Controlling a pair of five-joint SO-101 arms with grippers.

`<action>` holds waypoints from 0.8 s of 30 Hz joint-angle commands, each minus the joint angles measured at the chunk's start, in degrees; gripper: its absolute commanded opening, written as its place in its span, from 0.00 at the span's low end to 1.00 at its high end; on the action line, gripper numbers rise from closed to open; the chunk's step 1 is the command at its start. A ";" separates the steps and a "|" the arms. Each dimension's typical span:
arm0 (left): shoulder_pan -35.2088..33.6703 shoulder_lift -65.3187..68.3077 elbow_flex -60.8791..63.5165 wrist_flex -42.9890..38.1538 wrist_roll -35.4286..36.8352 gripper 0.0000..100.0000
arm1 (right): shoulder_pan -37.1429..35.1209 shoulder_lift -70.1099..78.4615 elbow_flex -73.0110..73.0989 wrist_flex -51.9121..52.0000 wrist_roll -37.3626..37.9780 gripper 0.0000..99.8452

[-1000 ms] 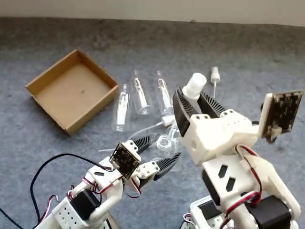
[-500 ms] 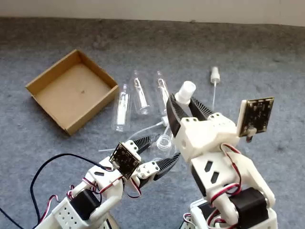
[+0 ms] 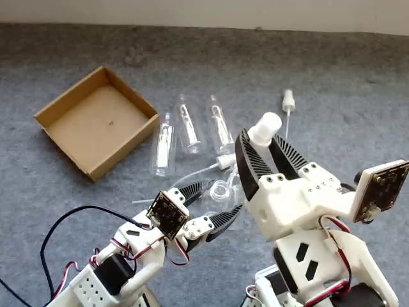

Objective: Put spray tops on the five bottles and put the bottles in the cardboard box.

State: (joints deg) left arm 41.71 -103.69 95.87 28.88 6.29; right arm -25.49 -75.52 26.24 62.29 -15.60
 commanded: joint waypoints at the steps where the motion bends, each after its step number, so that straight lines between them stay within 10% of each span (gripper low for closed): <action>1: 0.57 -0.75 1.27 -1.23 0.53 0.08 | -0.84 -0.31 -3.21 0.40 0.70 0.01; 24: 0.48 -0.92 1.27 -1.23 0.35 0.08 | -9.19 -0.57 3.30 7.34 1.14 0.01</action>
State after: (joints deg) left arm 41.71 -103.69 95.87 28.88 6.29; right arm -34.11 -75.87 28.44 69.14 -15.08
